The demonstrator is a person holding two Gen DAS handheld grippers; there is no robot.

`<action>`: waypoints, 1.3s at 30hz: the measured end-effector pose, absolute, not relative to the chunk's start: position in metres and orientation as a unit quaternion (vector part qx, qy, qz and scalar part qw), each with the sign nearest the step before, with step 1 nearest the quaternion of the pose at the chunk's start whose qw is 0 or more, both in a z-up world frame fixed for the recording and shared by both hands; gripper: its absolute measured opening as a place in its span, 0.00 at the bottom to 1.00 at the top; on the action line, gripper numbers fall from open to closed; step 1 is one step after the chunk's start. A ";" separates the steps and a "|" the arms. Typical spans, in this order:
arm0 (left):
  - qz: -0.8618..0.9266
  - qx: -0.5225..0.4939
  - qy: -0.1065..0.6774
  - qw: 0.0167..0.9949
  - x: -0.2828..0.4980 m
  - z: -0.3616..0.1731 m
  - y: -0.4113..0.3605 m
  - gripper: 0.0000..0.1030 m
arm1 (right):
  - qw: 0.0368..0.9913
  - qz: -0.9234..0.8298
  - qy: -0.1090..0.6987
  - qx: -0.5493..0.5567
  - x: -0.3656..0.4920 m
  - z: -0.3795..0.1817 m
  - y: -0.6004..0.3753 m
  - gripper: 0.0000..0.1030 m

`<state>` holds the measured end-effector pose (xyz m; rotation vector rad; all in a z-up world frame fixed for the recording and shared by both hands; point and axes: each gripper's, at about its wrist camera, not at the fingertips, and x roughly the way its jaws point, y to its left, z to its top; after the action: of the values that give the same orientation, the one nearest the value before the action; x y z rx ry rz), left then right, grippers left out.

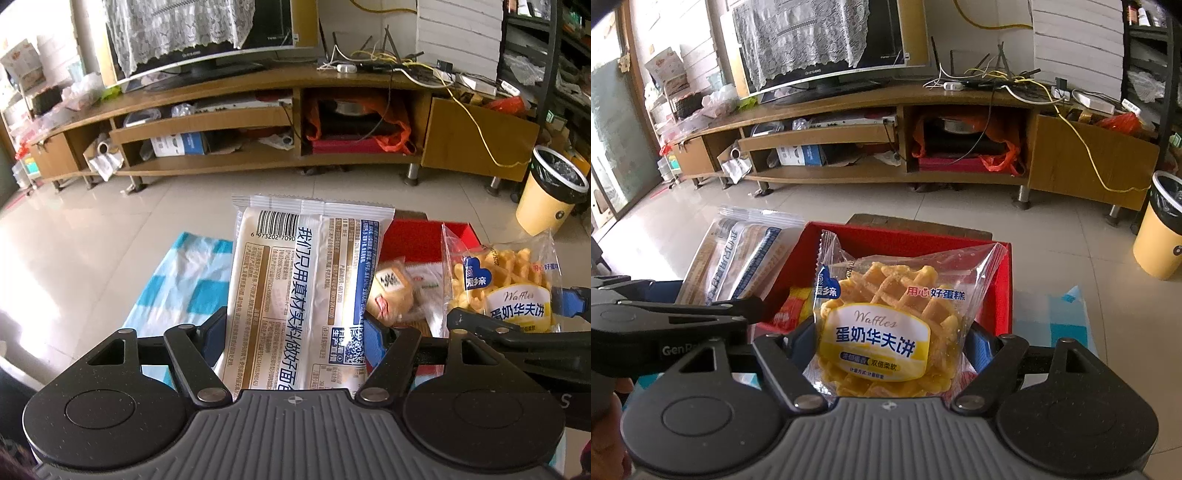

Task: Organize snacks
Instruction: 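Carry the bread pack and waffle pack with both tools over the red box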

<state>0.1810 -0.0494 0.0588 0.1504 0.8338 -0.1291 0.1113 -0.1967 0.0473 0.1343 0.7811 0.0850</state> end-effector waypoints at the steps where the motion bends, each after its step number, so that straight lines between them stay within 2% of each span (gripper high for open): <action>1: -0.061 0.073 0.402 0.911 0.183 0.060 -0.050 0.74 | 0.922 0.041 0.379 0.066 0.114 0.048 -0.197 0.74; 23: -0.050 0.065 0.390 0.917 0.232 0.057 -0.064 0.74 | 0.927 0.017 0.368 0.074 0.163 0.046 -0.211 0.74; 39: -0.032 0.079 0.427 0.900 0.268 0.019 -0.072 0.74 | 0.913 0.010 0.402 0.067 0.205 0.008 -0.216 0.74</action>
<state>0.2682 -0.0721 0.0189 0.1636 0.8838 -0.0668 0.2051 -0.2157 0.0083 0.1370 0.8287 0.0212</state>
